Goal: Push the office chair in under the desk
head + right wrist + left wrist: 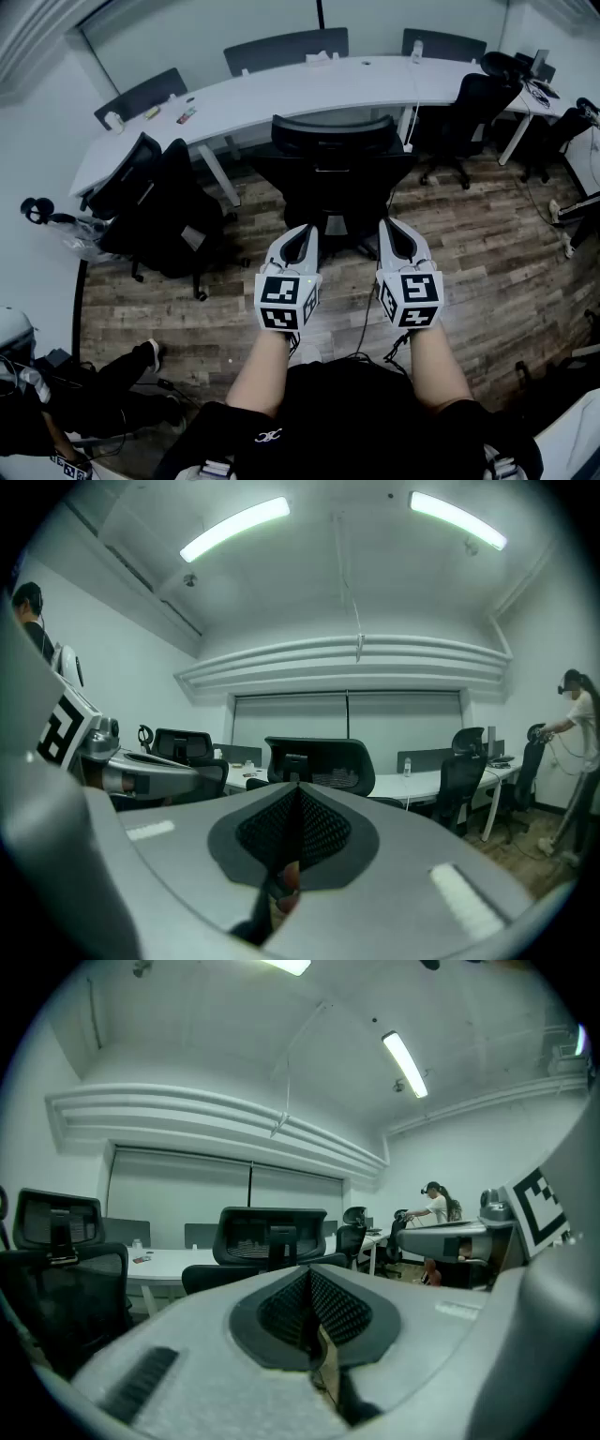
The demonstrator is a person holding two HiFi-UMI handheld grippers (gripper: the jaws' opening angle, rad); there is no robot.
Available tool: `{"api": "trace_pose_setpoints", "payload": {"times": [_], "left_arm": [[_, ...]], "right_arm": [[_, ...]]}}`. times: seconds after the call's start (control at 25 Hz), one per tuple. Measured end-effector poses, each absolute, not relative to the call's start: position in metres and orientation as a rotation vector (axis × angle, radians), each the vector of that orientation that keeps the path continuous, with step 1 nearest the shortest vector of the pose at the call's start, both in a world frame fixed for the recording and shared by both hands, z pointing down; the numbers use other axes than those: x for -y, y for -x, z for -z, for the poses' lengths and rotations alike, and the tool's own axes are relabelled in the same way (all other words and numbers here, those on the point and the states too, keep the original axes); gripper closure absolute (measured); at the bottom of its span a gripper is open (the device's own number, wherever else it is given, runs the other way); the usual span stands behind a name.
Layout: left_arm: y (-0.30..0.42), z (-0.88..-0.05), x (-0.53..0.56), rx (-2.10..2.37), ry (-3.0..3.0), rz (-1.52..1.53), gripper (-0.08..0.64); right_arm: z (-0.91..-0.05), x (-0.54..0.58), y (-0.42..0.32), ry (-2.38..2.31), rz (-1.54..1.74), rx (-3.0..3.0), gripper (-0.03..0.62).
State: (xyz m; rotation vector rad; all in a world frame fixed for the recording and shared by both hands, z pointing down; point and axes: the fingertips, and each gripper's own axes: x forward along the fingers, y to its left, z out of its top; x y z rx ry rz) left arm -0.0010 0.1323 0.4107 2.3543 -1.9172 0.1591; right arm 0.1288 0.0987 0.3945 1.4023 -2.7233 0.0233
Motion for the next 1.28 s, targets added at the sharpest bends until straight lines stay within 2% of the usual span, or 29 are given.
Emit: {"api": "trace_pose_setpoints", "payload": {"times": [0.52,1.04,1.28], "left_arm": [[0.014,-0.421,-0.116,1.93,-2.349,-0.216,0.551],[0.106,-0.434,-0.093,1.918,-2.33,-0.173,0.551],[0.131,-0.435,-0.078,1.853,-2.384,-0.213,0.551]], "right_arm": [[-0.397,-0.083,-0.114,-1.398,-0.065,2.755,0.586],[-0.405,-0.068,-0.026,-1.359,-0.018,2.704,0.586],[-0.412,-0.062,-0.018,-1.463,-0.059,2.633,0.586]]}}
